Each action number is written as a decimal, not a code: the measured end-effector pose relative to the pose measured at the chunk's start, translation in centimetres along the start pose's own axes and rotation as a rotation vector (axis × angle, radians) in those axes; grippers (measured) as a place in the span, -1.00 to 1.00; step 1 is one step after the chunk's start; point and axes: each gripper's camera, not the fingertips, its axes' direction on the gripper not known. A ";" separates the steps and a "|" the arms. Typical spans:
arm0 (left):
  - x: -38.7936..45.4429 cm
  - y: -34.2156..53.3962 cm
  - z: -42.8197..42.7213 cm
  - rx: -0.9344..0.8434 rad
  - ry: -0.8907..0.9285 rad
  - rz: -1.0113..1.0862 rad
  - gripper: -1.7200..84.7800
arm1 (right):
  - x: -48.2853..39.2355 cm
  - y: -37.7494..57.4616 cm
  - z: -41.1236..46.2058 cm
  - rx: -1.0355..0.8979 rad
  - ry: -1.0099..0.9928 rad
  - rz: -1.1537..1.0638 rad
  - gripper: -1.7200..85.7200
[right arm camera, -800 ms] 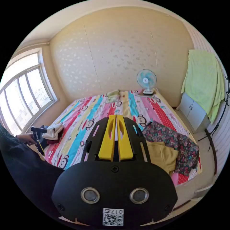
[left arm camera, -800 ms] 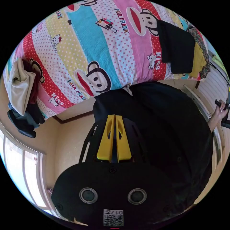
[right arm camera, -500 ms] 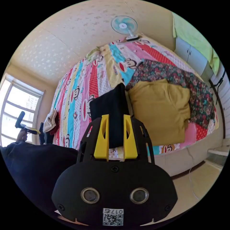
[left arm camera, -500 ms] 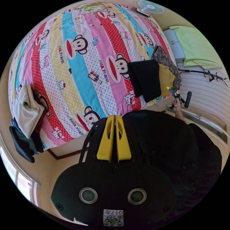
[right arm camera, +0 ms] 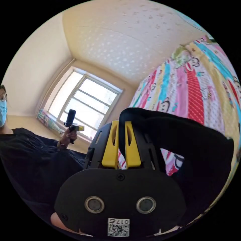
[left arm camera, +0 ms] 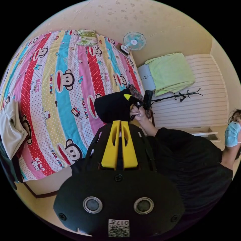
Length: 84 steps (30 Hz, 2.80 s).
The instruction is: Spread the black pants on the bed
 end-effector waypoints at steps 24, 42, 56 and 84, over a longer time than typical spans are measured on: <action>-6.5 -5.8 16.0 -0.174 -0.021 -0.001 -0.98 | 16.9 23.2 -9.1 0.273 0.491 0.901 -0.66; 11.0 -13.0 33.0 -0.026 -0.500 0.390 -0.58 | 1.1 -5.2 12.2 0.065 -0.330 0.094 -0.89; 21.0 -9.3 15.8 0.628 -0.563 0.108 -0.86 | -17.1 -7.9 22.6 0.007 -0.211 -0.484 -0.79; 49.7 10.0 -10.1 1.050 -0.082 0.575 -0.85 | -33.3 -2.4 39.0 0.527 -0.020 -0.855 -0.66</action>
